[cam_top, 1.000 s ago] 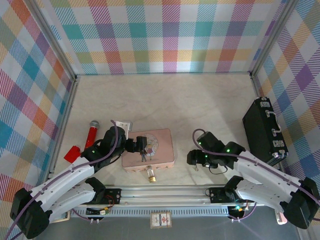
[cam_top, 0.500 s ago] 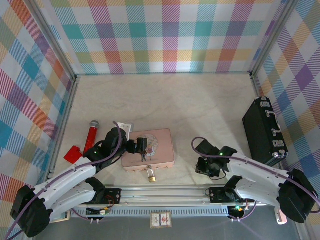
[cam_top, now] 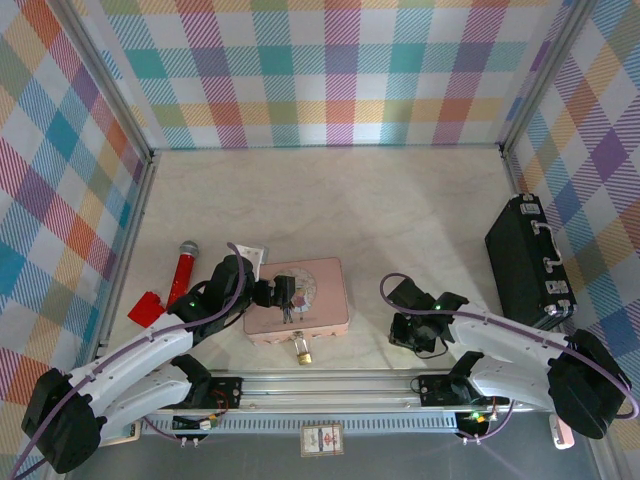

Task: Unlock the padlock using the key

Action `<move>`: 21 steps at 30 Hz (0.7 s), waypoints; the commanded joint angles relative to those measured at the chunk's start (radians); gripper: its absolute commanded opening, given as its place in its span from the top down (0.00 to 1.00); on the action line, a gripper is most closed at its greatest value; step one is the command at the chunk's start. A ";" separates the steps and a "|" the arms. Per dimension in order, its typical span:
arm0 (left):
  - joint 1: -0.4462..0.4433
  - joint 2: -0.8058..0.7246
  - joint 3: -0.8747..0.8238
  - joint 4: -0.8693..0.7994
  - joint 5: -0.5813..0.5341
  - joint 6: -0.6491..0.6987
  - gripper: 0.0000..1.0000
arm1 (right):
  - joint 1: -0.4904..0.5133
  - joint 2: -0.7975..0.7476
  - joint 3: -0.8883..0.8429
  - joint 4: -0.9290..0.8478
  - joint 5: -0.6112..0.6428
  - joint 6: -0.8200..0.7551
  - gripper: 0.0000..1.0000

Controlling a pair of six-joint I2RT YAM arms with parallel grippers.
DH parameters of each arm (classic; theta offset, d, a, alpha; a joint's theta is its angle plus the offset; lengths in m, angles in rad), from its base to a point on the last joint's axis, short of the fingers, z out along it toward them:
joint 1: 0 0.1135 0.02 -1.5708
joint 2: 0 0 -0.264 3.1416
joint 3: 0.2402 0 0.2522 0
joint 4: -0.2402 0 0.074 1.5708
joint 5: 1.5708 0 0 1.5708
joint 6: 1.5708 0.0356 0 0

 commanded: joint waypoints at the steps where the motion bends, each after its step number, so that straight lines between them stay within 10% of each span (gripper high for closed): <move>1: -0.013 0.001 -0.004 0.028 -0.007 0.015 0.00 | 0.007 -0.009 0.015 0.013 0.008 0.025 0.76; 21: -0.015 -0.008 -0.006 0.024 -0.017 0.013 0.00 | 0.013 0.010 -0.005 0.106 -0.018 0.066 0.77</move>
